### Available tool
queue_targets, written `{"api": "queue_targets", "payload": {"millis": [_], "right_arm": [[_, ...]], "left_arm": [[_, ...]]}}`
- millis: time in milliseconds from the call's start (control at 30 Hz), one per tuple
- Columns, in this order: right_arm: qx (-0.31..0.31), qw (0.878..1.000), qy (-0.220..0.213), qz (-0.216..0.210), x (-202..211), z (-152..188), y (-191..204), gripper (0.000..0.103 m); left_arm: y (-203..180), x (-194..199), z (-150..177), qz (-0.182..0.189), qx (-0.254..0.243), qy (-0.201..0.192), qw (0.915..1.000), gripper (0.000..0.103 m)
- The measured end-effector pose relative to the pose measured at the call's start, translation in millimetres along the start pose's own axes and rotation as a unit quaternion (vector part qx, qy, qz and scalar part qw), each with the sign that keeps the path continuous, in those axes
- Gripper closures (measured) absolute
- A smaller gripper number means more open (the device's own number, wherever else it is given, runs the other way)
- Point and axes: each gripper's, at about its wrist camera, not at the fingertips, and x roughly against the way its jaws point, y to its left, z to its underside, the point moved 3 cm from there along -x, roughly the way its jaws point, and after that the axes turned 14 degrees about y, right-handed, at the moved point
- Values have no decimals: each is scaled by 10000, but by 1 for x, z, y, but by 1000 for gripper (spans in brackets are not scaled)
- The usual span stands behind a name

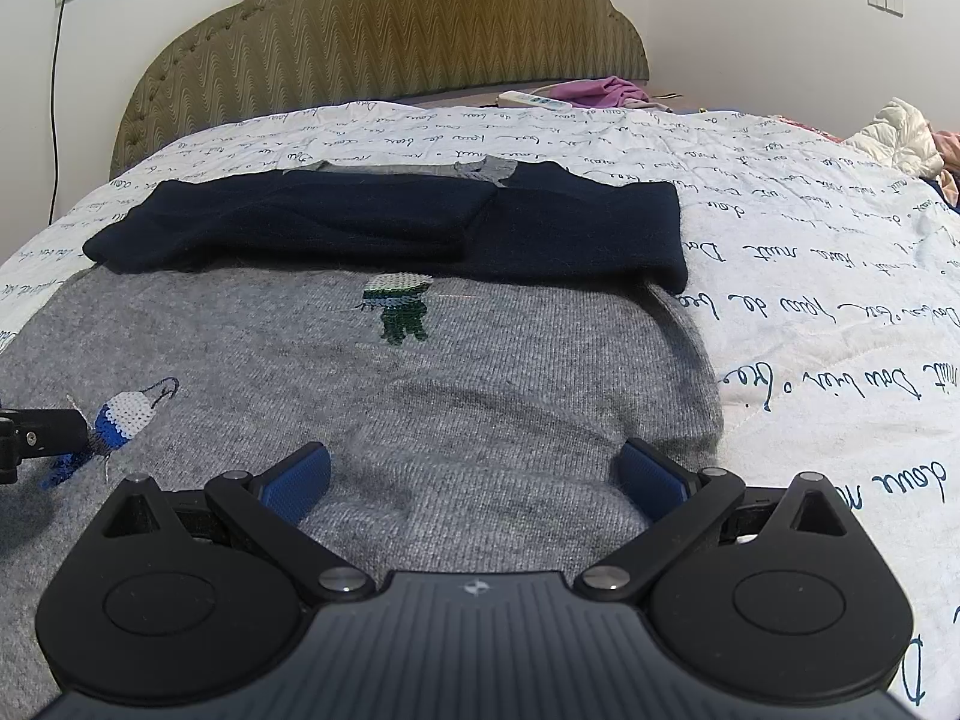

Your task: Fold small clothes

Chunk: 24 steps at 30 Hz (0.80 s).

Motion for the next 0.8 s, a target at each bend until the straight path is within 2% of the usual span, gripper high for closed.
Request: {"api": "queue_targets", "payload": {"millis": [800], "right_arm": [[79, 9999, 46, 103, -3, -5, 5, 0]], "left_arm": [[-3, 12, 9, 58, -52, -147, 9999, 5]]}}
